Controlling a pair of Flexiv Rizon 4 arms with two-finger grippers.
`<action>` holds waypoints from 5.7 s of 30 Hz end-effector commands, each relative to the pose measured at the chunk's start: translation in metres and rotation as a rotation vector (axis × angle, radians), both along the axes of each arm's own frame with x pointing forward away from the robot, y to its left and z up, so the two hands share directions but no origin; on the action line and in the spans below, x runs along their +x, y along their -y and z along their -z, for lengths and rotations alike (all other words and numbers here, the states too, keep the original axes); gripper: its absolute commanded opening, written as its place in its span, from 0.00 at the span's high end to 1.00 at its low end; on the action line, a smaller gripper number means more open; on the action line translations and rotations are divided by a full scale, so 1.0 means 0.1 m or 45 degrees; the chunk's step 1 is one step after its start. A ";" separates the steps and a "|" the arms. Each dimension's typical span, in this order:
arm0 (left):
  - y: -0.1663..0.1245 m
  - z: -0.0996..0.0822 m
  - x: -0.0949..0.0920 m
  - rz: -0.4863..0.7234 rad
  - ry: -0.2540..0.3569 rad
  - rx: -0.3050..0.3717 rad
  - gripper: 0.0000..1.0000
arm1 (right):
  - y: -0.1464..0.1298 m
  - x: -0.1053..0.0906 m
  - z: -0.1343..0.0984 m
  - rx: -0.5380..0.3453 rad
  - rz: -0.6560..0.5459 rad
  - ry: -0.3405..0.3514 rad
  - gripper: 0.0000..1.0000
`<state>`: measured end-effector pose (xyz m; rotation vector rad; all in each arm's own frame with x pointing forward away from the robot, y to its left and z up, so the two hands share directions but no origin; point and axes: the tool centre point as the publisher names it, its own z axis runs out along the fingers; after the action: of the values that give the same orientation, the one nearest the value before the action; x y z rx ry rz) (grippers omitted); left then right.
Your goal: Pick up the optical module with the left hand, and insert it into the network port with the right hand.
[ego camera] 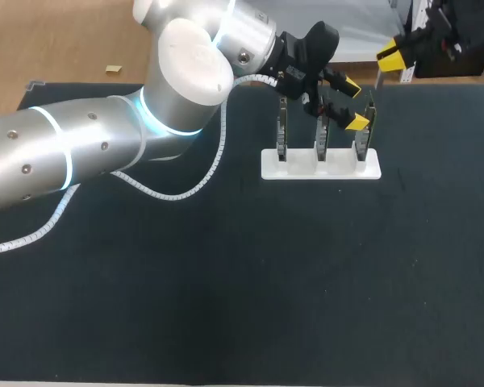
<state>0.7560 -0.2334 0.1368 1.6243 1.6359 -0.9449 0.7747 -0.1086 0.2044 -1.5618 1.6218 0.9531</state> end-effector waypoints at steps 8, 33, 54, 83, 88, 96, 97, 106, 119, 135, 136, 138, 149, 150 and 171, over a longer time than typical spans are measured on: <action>0.02 -0.01 0.03 0.006 -0.006 0.008 0.00 | -0.03 -0.08 0.04 -0.010 -0.003 0.006 1.00; 0.02 -0.01 0.03 0.006 -0.006 0.008 0.00 | -0.04 -0.05 0.11 -0.046 -0.010 0.029 1.00; 0.02 -0.01 0.03 0.006 -0.006 0.008 0.00 | 0.02 -0.04 0.18 -0.032 0.014 0.031 1.00; 0.02 -0.01 0.03 0.006 -0.006 0.008 0.00 | -0.07 0.01 0.26 -0.070 0.004 0.017 1.00; 0.02 -0.01 0.03 0.006 -0.006 0.008 0.00 | -0.07 0.02 0.28 -0.080 0.003 0.014 1.00; 0.02 -0.01 0.03 0.006 -0.006 0.008 0.00 | -0.08 0.02 0.28 -0.086 0.004 0.011 1.00; 0.02 -0.01 0.03 0.006 -0.006 0.008 0.00 | -0.08 0.02 0.29 -0.087 0.004 0.009 1.00; 0.02 -0.01 0.03 0.006 -0.006 0.008 0.00 | -0.08 -0.01 0.28 -0.088 0.020 0.021 1.00; 0.02 -0.01 0.03 0.006 -0.006 0.008 0.00 | -0.08 -0.03 0.30 -0.104 0.039 0.027 1.00; 0.02 -0.01 0.03 0.006 -0.006 0.008 0.00 | -0.04 -0.03 0.28 -0.095 0.051 0.041 1.00; 0.02 -0.01 0.03 0.006 -0.006 0.008 0.00 | -0.04 -0.03 0.27 -0.094 0.051 0.043 1.00; 0.02 -0.01 0.03 0.006 -0.006 0.008 0.00 | -0.04 -0.02 0.27 -0.097 0.044 0.048 1.00; 0.02 -0.01 0.03 0.006 -0.006 0.008 0.00 | -0.04 0.01 0.28 -0.117 0.025 0.053 1.00; 0.02 -0.01 0.03 0.006 -0.006 0.008 0.00 | -0.05 0.02 0.29 -0.120 0.025 0.053 1.00; 0.02 -0.01 0.03 0.006 -0.006 0.008 0.00 | -0.08 0.01 0.33 -0.125 0.021 0.037 1.00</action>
<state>0.7560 -0.2334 0.1368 1.6245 1.6358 -0.9450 0.7758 -0.1020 0.1725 -1.6153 1.6776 0.8531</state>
